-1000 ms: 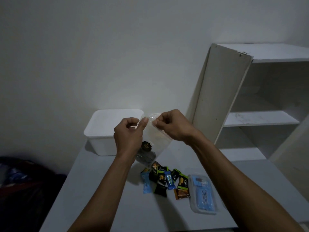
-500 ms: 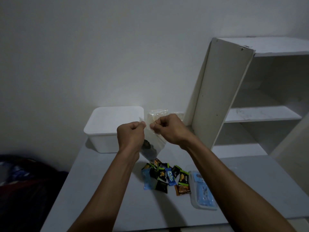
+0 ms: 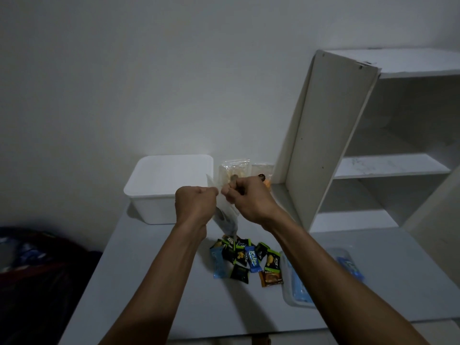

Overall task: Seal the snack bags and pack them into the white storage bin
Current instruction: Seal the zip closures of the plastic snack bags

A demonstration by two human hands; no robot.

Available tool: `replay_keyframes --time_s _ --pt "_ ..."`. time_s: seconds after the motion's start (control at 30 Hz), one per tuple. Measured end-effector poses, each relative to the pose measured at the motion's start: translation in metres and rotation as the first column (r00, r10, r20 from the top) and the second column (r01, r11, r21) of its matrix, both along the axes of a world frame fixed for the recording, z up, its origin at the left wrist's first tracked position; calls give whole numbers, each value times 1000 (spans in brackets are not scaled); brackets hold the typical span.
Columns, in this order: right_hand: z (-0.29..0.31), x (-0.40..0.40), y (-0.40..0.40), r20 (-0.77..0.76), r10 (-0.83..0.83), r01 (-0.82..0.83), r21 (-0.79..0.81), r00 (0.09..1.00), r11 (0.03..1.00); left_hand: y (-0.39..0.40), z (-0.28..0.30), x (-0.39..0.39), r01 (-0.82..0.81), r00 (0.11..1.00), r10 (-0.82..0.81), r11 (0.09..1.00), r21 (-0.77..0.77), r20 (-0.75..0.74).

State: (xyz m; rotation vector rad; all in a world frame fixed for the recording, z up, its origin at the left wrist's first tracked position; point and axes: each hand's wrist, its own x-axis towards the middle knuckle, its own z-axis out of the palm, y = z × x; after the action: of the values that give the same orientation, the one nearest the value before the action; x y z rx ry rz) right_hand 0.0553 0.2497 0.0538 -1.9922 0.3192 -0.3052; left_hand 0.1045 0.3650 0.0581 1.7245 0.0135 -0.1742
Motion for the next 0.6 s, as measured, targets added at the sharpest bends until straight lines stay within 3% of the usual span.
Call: replay_keyframes --time_s 0.17,0.43,0.6 --pt "-7 -6 0 -76 -2 1 -18 997 1000 2 0 5 -2 998 -3 997 -79 -68" --pt "-19 -6 10 -29 -107 110 134 994 985 4 -6 10 28 995 -35 996 -80 -90" --pt "-24 -8 11 14 -112 111 18 994 994 4 -14 10 22 997 -26 998 -57 -70"
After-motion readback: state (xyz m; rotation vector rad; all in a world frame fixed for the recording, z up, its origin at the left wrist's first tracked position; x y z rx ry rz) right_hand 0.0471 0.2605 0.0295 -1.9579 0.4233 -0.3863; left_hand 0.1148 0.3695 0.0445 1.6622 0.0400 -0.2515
